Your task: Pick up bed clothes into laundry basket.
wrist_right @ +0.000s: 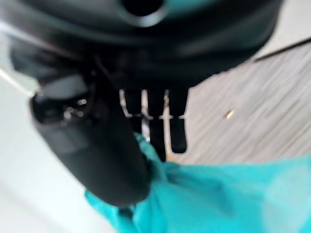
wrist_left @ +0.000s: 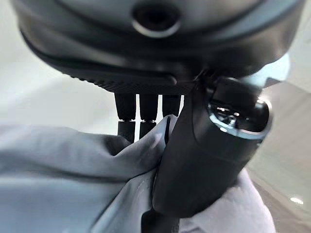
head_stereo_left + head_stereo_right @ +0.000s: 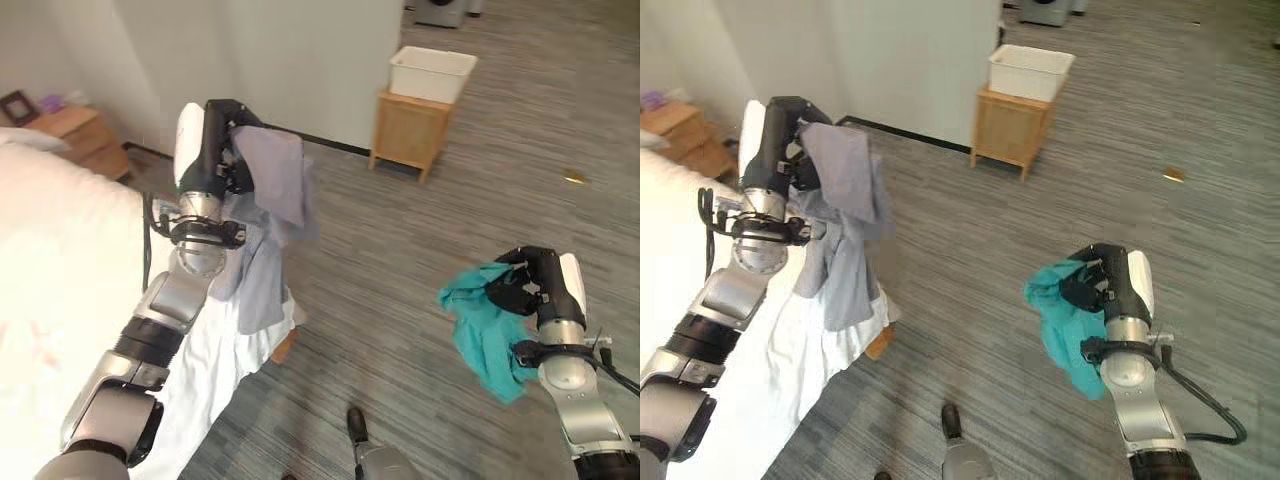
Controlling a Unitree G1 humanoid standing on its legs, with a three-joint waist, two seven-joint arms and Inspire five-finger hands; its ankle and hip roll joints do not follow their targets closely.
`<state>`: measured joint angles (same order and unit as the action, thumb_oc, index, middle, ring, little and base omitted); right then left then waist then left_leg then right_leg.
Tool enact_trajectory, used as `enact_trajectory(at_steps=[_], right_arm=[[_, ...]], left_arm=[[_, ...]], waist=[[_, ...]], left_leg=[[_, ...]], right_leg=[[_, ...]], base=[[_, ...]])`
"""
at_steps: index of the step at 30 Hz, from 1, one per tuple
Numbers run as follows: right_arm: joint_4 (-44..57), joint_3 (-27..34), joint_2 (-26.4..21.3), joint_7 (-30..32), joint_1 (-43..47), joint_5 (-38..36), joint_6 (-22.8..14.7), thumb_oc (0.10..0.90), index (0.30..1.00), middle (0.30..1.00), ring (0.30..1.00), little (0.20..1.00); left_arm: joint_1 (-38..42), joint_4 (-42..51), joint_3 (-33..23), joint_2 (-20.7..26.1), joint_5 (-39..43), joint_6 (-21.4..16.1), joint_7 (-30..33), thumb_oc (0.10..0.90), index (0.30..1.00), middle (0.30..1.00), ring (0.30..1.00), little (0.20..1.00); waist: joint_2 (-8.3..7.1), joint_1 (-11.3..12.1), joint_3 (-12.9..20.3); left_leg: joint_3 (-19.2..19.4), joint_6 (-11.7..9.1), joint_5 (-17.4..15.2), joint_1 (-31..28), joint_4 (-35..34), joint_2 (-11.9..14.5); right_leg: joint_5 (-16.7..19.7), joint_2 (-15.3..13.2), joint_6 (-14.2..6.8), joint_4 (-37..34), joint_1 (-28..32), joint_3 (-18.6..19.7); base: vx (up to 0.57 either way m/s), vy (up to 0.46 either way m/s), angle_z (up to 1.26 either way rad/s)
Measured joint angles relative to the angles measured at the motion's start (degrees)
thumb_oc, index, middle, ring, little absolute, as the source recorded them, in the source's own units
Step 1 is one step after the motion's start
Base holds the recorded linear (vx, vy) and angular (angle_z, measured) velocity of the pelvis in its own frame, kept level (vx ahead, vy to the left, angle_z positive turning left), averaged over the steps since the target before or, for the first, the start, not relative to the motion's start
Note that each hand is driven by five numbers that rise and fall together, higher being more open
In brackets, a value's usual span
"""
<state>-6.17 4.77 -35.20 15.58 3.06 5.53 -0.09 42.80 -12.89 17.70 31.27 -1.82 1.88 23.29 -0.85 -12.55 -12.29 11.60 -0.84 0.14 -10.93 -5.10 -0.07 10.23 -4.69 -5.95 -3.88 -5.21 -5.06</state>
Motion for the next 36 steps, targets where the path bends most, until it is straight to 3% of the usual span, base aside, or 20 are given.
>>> enact_trajectory(at_steps=[1, 4, 5, 6, 7, 9, 11, 12, 13, 15, 17, 21, 23, 25, 26, 28, 30, 31, 34, 36], right_arm=[[0.02, -0.88, -0.05, 0.09, 0.66, 0.89, 0.49, 0.4, 0.3, 0.3, 0.3, 0.3], [0.1, -5.11, -0.14, 0.08, 3.21, 2.69, 0.98, 0.4, 0.3, 0.3, 0.3, 0.3], [-0.03, -6.18, -0.24, -0.21, 4.06, 2.92, 1.01, 0.4, 0.3, 0.3, 0.3, 0.3], [0.03, -6.3, -0.26, -0.36, 4.89, 3.2, 1.05, 0.4, 0.3, 0.3, 0.3, 0.3], [0.37, -6.14, -0.77, -0.48, 4.88, 3.21, 1.25, 0.4, 0.3, 0.3, 0.3, 0.3], [0.43, -6.14, -2.48, -1.15, 4.9, 3.21, 2.07, 0.4, 0.3, 0.3, 0.3, 0.3], [1.41, -6.08, -3.52, -1.64, 4.53, 3.21, 2.74, 0.4, 0.3, 0.3, 0.3, 0.3], [2.49, -6.09, -3.17, -1.8, 4.81, 2.72, 3.18, 0.4, 0.3, 0.3, 0.3, 0.3], [2.88, -6.08, -2.56, -1.77, 4.84, 2.56, 3.18, 0.4, 0.3, 0.3, 0.3, 0.3], [2.91, -4.39, -2.71, -1.67, 5.35, 1.0, 3.18, 0.4, 0.3, 0.3, 0.3, 0.3], [2.55, -2.99, -2.4, -1.47, 7.04, -1.34, 3.19, 0.4, 0.3, 0.3, 0.3, 0.3], [2.75, -3.43, -1.76, -1.06, 7.19, -2.69, 2.78, 0.4, 0.3, 0.3, 0.3, 0.3], [2.73, -5.09, -1.82, -1.3, 7.51, -3.62, 2.76, 0.4, 0.3, 0.3, 0.3, 0.3], [2.48, -5.62, -2.39, -1.33, 8.15, -3.75, 2.68, 0.4, 0.3, 0.3, 0.3, 0.3], [1.71, -6.4, -3.3, -1.62, 9.03, -4.34, 2.83, 0.4, 0.3, 0.3, 0.3, 0.3], [0.75, -8.62, -5.81, -2.19, 9.16, -4.36, 2.88, 0.4, 0.3, 0.3, 0.3, 0.3], [0.36, -9.47, -6.07, -3.6, 8.9, -4.31, 2.89, 0.4, 0.3, 0.3, 0.3, 0.3], [-0.06, -8.53, -6.43, -4.07, 8.96, -4.35, 2.87, 0.4, 0.3, 0.3, 0.3, 0.3], [-14.13, -4.56, 2.77, -1.25, 8.12, -9.63, -1.66, 0.4, 0.3, 0.3, 0.3, 0.3], [-23.57, -4.04, 4.95, -0.27, 5.88, -11.39, 0.85, 0.4, 0.3, 0.3, 0.3, 0.3]], left_arm=[[1.64, -1.2, 0.64, -0.48, 0.09, 0.06, 0.15, 0.4, 0.3, 0.3, 0.3, 0.3], [4.99, -5.89, 3.69, -1.93, 0.12, 0.57, -0.1, 0.4, 0.3, 0.3, 0.3, 0.3], [5.31, -6.96, 4.31, -1.91, 0.0, 0.71, -0.28, 0.4, 0.3, 0.3, 0.3, 0.3], [5.45, -7.47, 4.51, -2.27, -0.01, 1.4, -0.58, 0.4, 0.3, 0.3, 0.3, 0.3], [5.43, -7.44, 4.56, -2.69, -0.05, 2.1, -0.94, 0.4, 0.3, 0.3, 0.3, 0.3], [5.29, -7.45, 4.31, -2.85, -0.03, 2.84, -1.68, 0.4, 0.3, 0.3, 0.3, 0.3], [4.33, -7.25, 3.26, -2.51, 0.04, 2.97, -1.74, 0.4, 0.3, 0.3, 0.3, 0.3], [0.68, -6.65, -0.37, -3.83, 0.81, 2.88, -1.74, 0.4, 0.3, 0.3, 0.3, 0.3], [-0.87, -6.66, -1.38, -4.05, 1.43, 2.92, -1.79, 0.4, 0.3, 0.3, 0.3, 0.3], [-4.67, -5.35, -2.84, -5.12, 3.27, 2.99, -2.79, 0.4, 0.3, 0.3, 0.3, 0.3], [-9.6, -1.59, -5.18, -8.11, 5.34, 2.93, -2.99, 0.4, 0.3, 0.3, 0.3, 0.3], [-12.17, -1.02, -4.2, -12.02, 7.57, 2.94, -5.4, 0.4, 0.3, 0.3, 0.3, 0.3], [-12.28, -1.53, -3.99, -11.99, 8.05, 2.97, -5.41, 0.4, 0.3, 0.3, 0.3, 0.3], [-11.8, -2.03, -3.81, -11.96, 8.06, 2.84, -5.37, 0.4, 0.3, 0.3, 0.3, 0.3], [-10.8, -2.82, -3.71, -11.89, 8.07, 2.75, -5.33, 0.4, 0.3, 0.3, 0.3, 0.3], [-8.69, -5.91, -2.6, -11.8, 8.06, 2.77, -4.84, 0.4, 0.3, 0.3, 0.3, 0.3], [-8.55, -7.8, -2.51, -10.98, 7.99, 3.24, -4.54, 0.4, 0.3, 0.3, 0.3, 0.3], [-8.55, -7.07, -2.55, -9.05, 7.34, 3.4, -4.53, 0.4, 0.3, 0.3, 0.3, 0.3], [-9.89, -16.92, -2.25, -12.36, 6.82, 0.55, -6.24, 0.4, 0.3, 0.3, 0.3, 0.3], [-12.98, -22.33, -1.73, -13.69, 6.93, 1.72, -8.3, 0.4, 0.3, 0.3, 0.3, 0.3]], waist=[[-1.1, 0.4, -0.04], [-1.07, -0.78, -0.15], [-0.17, -0.45, -0.41], [2.7, 0.89, -1.3], [4.19, 1.95, -2.04], [4.1, 3.8, -2.0], [2.45, 5.68, -1.95], [4.07, 6.46, -2.27], [2.82, 6.53, -2.87], [2.51, 6.12, -2.75], [4.34, 5.61, -2.51], [-0.11, 3.78, -2.3], [-2.46, 4.0, -2.49], [-1.88, 4.05, -2.43], [-1.35, 4.54, -2.79], [0.37, 4.9, -2.58], [1.67, 5.57, -2.12], [2.96, 4.02, -1.28], [2.09, 4.59, 2.69], [1.85, 4.83, 5.15]], left_leg=[[1.4, -0.04, -0.07, -0.54, 0.11, -0.67], [5.17, -0.36, -1.28, -1.23, 1.62, -0.34], [6.88, -0.19, -1.5, -1.43, 1.66, 0.69], [8.73, -0.16, -1.94, -1.74, 1.3, 3.15], [11.56, -0.53, -1.96, -2.38, 1.09, 4.68], [14.0, -1.66, -2.17, -3.46, 0.91, 5.02], [14.07, -2.64, -1.85, -5.11, 0.68, 4.73], [14.66, -3.56, -0.29, -5.11, 2.81, 7.49], [15.44, -3.94, -1.1, -3.89, 6.14, 8.28], [14.78, -4.46, -1.5, -3.4, -0.74, 7.51], [14.52, -4.24, 2.15, -1.45, -0.42, 8.52], [13.92, -5.89, 2.41, -0.2, 9.21, 10.77], [13.09, -6.86, 0.93, 5.17, 22.74, 13.01], [11.07, -8.99, -2.82, 6.31, 19.46, 11.63], [7.75, -8.08, -2.69, 6.75, 11.6, 7.91], [6.99, -5.27, 0.44, 7.94, 2.38, 5.68], [7.19, -1.78, 5.14, 6.62, 0.09, 6.0], [7.68, -0.43, 8.49, 5.6, -0.34, 4.33], [9.56, -0.87, 7.78, 5.21, -0.37, 5.09], [10.07, -0.9, 7.24, 4.95, -0.39, 5.21]], right_leg=[[3.46, -0.53, -0.55, 0.5, -0.61, 0.55], [3.41, 0.13, 0.49, 0.59, -1.03, -0.96], [-1.11, -0.89, 1.23, 0.52, -0.88, -7.66], [-4.59, -2.12, 1.64, 3.79, -2.15, -18.62], [-4.78, -5.27, 1.23, 8.45, -2.65, -24.02], [-6.39, -11.99, -0.86, 15.51, -2.46, -25.15], [-3.42, -12.95, -0.46, 10.84, 2.31, -21.17], [-0.89, -9.35, 3.12, 6.84, 3.89, -19.84], [-0.68, -9.09, 3.39, 4.66, 5.63, -18.6], [-0.47, -7.72, 3.35, 0.98, 7.76, -17.53], [-1.01, -3.9, 2.77, 0.12, 8.51, -15.89], [-1.02, -3.31, 2.8, -0.52, 10.76, -14.68], [-1.38, -4.09, 4.84, -0.7, 11.97, -14.7], [-2.18, -3.98, 5.22, -1.25, 12.58, -13.84], [-2.03, -4.35, 5.1, -1.31, 12.34, -13.24], [-2.92, -3.32, 4.3, -1.79, 12.03, -12.83], [-2.93, -2.31, 3.21, -1.77, 12.5, -11.91], [-2.35, -3.89, 0.48, -1.37, 13.63, -11.98], [-2.73, -3.84, 0.01, -1.35, 13.53, -12.08], [-3.18, -3.77, -0.05, -1.37, 13.48, -11.81]], base=[[-0.13, -0.041, -0.64], [-0.23, -0.127, -0.6], [-0.06, -0.131, -1.02], [-0.01, -0.158, -1.15], [-0.03, -0.185, -1.04], [-0.09, -0.233, -0.81], [0.07, -0.226, -0.75], [0.12, -0.23, -0.61], [0.1, -0.242, -0.76], [0.04, -0.229, -0.5], [-0.02, -0.2, -0.65], [-0.03, -0.208, -0.33], [0.04, -0.088, -0.25], [0.06, 0.022, -0.13], [0.11, 0.067, -0.07], [0.17, 0.08, -0.2], [0.14, 0.062, -0.32], [0.07, 0.04, -0.08], [0.03, 0.024, -0.1], [0.04, 0.06, -0.17]])
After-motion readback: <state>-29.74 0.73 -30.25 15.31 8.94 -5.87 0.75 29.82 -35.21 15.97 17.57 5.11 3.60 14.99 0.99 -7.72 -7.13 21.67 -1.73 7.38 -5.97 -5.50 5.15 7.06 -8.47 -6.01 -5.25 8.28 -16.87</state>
